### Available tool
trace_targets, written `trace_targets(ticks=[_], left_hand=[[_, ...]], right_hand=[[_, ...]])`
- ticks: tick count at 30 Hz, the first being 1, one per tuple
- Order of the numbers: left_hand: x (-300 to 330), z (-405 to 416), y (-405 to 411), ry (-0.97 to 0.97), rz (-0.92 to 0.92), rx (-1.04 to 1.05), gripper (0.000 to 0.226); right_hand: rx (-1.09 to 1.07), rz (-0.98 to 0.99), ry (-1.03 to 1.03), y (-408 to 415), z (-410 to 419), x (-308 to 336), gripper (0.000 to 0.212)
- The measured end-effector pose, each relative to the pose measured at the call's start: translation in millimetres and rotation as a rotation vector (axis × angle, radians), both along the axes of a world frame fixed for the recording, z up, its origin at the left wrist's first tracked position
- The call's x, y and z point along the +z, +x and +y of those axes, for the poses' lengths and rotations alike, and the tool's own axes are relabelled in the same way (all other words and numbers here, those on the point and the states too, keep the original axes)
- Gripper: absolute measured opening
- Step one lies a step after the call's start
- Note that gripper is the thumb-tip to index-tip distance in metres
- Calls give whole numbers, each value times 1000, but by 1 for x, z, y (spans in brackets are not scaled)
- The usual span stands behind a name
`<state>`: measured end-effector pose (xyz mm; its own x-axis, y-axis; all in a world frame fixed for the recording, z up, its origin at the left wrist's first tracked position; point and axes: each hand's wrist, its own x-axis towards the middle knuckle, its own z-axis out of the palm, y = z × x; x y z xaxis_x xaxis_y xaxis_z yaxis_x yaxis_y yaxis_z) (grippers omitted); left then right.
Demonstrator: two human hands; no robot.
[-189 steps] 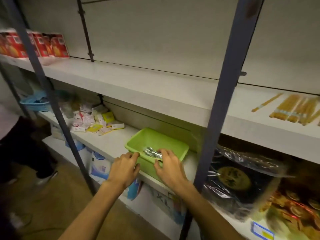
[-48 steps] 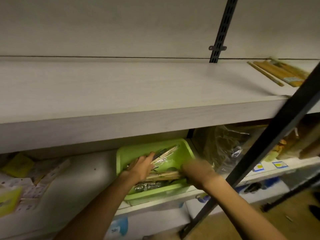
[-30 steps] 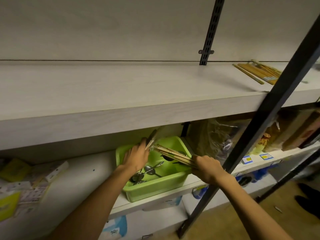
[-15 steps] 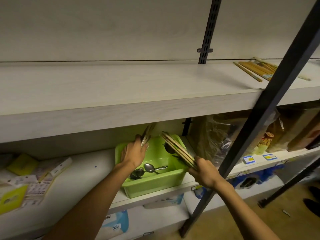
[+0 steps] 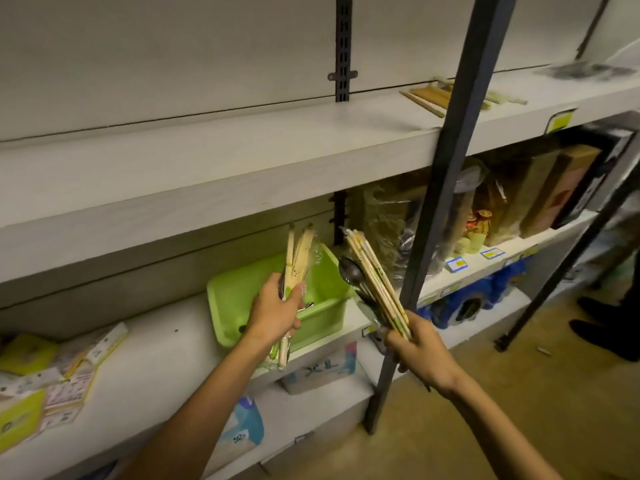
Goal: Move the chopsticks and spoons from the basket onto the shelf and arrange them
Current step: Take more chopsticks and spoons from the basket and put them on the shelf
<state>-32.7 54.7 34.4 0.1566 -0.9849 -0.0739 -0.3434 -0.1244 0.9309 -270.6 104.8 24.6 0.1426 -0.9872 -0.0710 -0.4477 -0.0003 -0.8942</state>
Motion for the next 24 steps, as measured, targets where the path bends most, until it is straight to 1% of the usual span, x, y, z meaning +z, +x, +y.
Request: trace_targets(ticks=[3, 7, 10, 13, 15, 18, 22, 24], left_hand=[[-4, 16, -36, -13, 77, -5, 21], [-11, 34, -90, -30, 145, -9, 23], [-14, 39, -136, -108, 185, -19, 14], [-12, 38, -193, -177, 197, -56, 11], [-6, 31, -236, -200, 220, -79, 10], [10, 11, -298, -251, 275, -112, 7], [37, -18, -357, -311, 267, -152, 3], [55, -32, -375, -322, 246, -151, 5]], right_hand=[[-28, -54, -29, -22, 11, 4, 12], [-41, -112, -68, -62, 14, 9, 11], [-38, -137, -99, -102, 14, 14, 8], [-28, -151, -132, -155, 10, 24, 4], [-33, -153, -153, -195, 3, 31, 3], [-66, -160, -193, -254, -13, 41, 9], [-84, -171, -229, -318, -36, 60, 12], [-93, -175, -250, -340, -51, 72, 13]])
